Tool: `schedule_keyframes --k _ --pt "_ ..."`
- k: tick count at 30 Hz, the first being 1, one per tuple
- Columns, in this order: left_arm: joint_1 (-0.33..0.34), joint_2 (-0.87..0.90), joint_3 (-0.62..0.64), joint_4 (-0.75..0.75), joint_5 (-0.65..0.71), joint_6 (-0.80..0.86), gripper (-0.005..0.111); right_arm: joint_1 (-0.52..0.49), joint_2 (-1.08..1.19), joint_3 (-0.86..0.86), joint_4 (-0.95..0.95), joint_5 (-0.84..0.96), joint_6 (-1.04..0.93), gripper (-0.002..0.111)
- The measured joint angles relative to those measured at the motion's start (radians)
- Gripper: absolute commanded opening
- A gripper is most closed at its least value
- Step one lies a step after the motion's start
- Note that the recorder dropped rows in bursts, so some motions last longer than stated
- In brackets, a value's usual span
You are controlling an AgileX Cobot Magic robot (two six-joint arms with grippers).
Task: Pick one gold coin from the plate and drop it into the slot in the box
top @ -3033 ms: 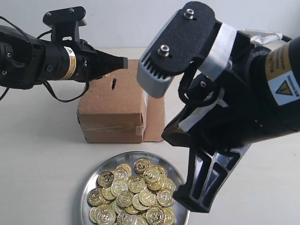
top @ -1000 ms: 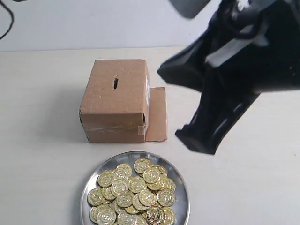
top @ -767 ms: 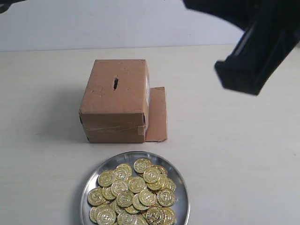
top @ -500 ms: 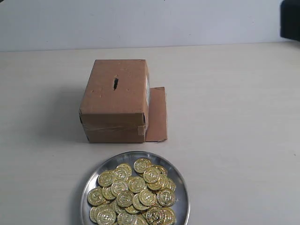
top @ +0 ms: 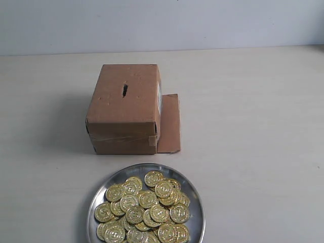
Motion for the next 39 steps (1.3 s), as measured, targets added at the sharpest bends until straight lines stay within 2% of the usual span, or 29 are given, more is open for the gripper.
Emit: schedule_keyframes --k 11,16,18,22,27,31,34,39 --pt "0.0 0.0 0.019 0.0 -0.006 0.0 0.0 0.0 -0.027 0.0 0.008 0.037 0.017 0.0" --pt "-0.02 -0.045 0.019 0.0 -0.014 0.0 0.0 0.0 -0.031 0.0 0.008 0.039 0.018 0.0" --pt "0.008 -0.076 0.019 0.0 -0.042 -0.002 0.0 -0.013 -0.046 0.0 0.03 0.037 0.018 0.0" --pt "0.138 -0.156 0.019 0.002 -0.1 -0.002 0.0 -0.139 -0.099 0.0 0.094 0.021 0.02 0.0" --pt "0.321 -0.243 0.019 0.002 -0.118 -0.002 0.0 -0.349 -0.144 0.0 0.123 0.021 0.02 0.0" --pt "0.434 -0.31 0.019 0.002 -0.12 -0.002 0.0 -0.502 -0.183 0.0 0.125 0.021 0.022 0.0" --pt "0.473 -0.375 0.019 0.002 -0.12 -0.002 0.0 -0.608 -0.232 0.0 0.125 0.021 0.022 0.0" --pt "0.481 -0.465 0.019 0.002 -0.12 -0.002 0.0 -0.781 -0.355 0.0 0.126 0.021 0.022 0.0"
